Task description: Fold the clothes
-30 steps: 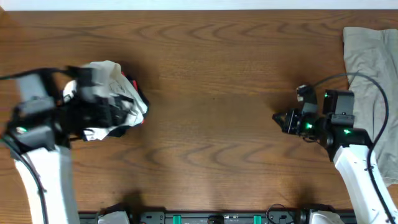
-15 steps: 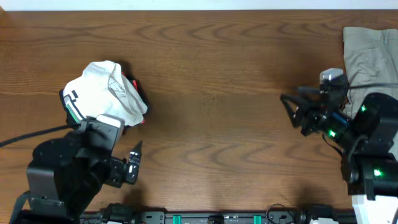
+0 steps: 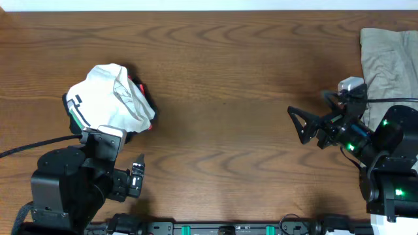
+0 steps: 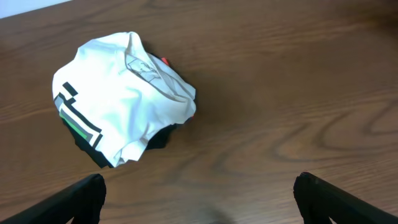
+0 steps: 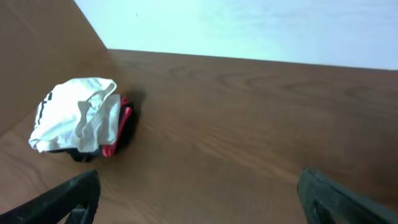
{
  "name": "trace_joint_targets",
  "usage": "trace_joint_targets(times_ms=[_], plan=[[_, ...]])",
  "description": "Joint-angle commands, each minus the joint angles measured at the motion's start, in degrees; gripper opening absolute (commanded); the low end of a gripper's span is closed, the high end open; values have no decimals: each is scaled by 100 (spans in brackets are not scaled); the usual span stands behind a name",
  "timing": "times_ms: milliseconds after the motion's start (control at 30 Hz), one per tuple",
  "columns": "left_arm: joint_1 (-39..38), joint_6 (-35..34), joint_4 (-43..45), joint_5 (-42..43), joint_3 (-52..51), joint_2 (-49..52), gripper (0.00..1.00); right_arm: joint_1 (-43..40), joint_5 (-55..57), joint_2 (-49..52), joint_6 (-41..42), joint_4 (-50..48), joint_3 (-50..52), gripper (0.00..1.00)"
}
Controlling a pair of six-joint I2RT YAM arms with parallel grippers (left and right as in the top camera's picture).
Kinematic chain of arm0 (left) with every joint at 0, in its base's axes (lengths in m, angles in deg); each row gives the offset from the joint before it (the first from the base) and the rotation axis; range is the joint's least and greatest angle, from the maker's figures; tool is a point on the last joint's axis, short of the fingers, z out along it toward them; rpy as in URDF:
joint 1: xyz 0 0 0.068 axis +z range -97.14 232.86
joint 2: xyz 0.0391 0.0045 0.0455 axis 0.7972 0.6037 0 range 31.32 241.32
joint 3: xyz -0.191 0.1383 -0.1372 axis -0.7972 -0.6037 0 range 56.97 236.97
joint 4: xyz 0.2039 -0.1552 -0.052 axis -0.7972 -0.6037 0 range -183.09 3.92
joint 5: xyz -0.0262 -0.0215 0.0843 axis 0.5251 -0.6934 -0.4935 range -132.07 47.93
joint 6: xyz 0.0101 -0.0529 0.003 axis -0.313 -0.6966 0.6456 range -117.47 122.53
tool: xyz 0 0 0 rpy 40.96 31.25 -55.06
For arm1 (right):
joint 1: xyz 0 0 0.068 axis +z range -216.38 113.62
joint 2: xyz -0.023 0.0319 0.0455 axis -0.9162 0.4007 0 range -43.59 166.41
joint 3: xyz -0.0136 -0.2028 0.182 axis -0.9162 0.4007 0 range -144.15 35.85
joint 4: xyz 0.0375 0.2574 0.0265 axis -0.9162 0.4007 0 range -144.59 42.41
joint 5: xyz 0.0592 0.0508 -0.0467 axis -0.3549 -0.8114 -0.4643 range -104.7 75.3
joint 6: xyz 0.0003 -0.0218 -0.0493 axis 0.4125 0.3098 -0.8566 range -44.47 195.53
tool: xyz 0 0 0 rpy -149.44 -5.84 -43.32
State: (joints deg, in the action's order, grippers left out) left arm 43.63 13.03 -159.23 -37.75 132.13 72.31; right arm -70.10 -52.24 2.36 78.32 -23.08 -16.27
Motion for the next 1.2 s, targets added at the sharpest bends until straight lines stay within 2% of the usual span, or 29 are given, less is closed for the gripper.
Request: trace_joint_targets(times_ms=[0, 100, 167, 200, 500, 633, 733, 1000, 1167], plan=[[-33, -33, -15, -50, 46, 7, 98, -33, -50, -31, 365, 44, -50, 99], [-33, -33, -15, -52, 46, 7, 98, -31, -52, -26, 1436, 44, -50, 99], [-33, -33, -15, -50, 46, 7, 98, -31, -197, -26, 2575, 48, -50, 99], [-33, -33, -15, -50, 46, 9, 98, -37, -140, -26, 2699, 70, -52, 99], [-33, -33, -15, -50, 46, 9, 98, -127, 219, -50, 2472, 0, -52, 99], [-33, -33, -15, -50, 46, 9, 98, 131, 1255, -376, 2011, 133, 13, 99], [-33, -33, -15, -50, 46, 9, 98, 256, 1967, -820, 1753, 313, 245, 99], [-33, -33, -15, -52, 46, 9, 98, 262, 3163, -2546, 1729, 951, 1241, 99], [-33, -33, -15, -50, 46, 9, 98, 262, 3458, -3355, 1727, 949, 2094, 99]])
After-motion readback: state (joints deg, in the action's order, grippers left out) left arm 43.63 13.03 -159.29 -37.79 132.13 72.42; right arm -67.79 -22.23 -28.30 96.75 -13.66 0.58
